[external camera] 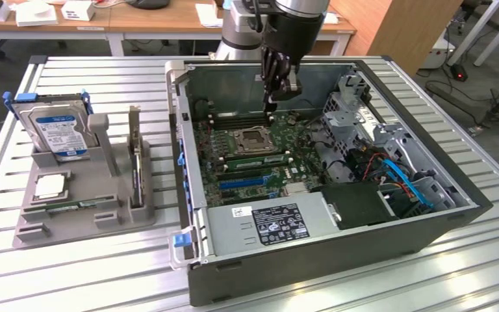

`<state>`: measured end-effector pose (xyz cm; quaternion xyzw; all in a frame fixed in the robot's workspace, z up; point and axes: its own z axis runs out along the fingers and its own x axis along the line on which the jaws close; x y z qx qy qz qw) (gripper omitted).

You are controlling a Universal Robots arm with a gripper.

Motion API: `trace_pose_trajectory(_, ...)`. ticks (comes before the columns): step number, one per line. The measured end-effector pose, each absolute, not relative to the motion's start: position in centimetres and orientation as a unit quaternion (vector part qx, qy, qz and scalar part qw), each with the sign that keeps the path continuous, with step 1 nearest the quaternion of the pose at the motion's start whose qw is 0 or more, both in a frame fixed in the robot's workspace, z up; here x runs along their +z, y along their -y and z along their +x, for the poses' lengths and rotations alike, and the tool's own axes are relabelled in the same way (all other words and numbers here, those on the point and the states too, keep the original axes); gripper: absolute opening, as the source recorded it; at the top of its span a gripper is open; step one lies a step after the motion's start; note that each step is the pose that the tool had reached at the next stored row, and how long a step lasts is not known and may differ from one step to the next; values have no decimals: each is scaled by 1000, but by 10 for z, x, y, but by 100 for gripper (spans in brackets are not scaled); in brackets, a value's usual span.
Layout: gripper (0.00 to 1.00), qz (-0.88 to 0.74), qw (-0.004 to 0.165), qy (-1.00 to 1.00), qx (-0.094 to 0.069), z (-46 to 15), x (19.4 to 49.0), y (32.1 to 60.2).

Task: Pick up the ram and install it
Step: 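Press down the ram until it locks into place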

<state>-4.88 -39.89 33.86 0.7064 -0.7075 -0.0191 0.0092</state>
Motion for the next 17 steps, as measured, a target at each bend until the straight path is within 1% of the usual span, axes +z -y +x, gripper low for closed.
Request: trace_pose_trajectory(17,9,706,9,707,-19,-49,335,399)
